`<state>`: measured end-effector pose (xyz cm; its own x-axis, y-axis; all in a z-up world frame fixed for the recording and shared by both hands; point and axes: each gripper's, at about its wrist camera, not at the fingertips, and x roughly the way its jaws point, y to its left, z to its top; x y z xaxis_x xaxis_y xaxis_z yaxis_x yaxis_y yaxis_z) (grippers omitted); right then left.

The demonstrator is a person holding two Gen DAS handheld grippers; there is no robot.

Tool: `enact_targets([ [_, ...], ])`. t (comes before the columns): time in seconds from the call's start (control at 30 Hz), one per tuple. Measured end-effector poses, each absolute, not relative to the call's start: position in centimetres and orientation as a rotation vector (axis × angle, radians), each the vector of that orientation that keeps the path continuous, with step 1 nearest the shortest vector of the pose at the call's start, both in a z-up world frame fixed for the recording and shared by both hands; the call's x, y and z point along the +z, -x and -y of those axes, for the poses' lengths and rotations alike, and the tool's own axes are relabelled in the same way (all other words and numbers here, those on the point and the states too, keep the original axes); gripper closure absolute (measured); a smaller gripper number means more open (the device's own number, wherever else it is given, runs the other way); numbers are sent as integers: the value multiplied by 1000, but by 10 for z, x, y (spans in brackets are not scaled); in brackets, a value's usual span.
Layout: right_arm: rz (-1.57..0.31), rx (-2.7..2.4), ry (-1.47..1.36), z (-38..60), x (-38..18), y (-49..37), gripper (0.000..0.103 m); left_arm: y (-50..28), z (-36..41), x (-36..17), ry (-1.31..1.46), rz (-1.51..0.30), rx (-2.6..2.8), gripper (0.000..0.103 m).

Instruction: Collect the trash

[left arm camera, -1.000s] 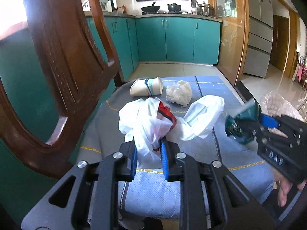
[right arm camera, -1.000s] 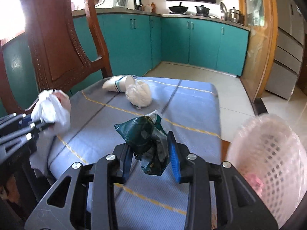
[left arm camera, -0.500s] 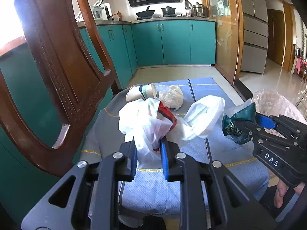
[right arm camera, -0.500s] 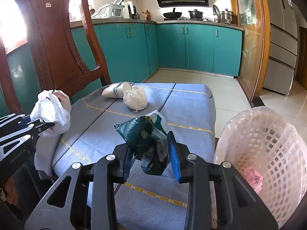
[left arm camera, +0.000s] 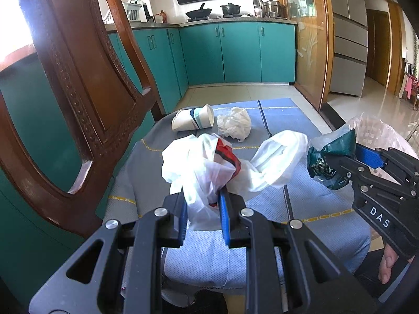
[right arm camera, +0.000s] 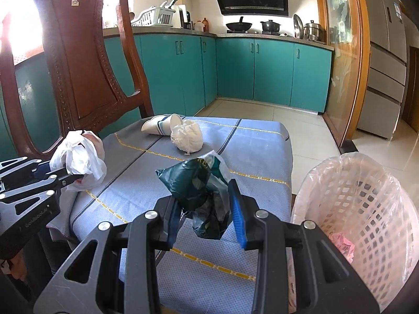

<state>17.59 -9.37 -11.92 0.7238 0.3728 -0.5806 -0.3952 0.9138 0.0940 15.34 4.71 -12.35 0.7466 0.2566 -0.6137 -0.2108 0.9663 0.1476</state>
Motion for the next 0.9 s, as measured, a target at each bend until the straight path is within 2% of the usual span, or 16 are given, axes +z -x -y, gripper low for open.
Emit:
enact_targets([
  [0.9, -624, 422, 62, 89, -117, -171, 68, -149, -44, -122, -85, -669, 270, 82],
])
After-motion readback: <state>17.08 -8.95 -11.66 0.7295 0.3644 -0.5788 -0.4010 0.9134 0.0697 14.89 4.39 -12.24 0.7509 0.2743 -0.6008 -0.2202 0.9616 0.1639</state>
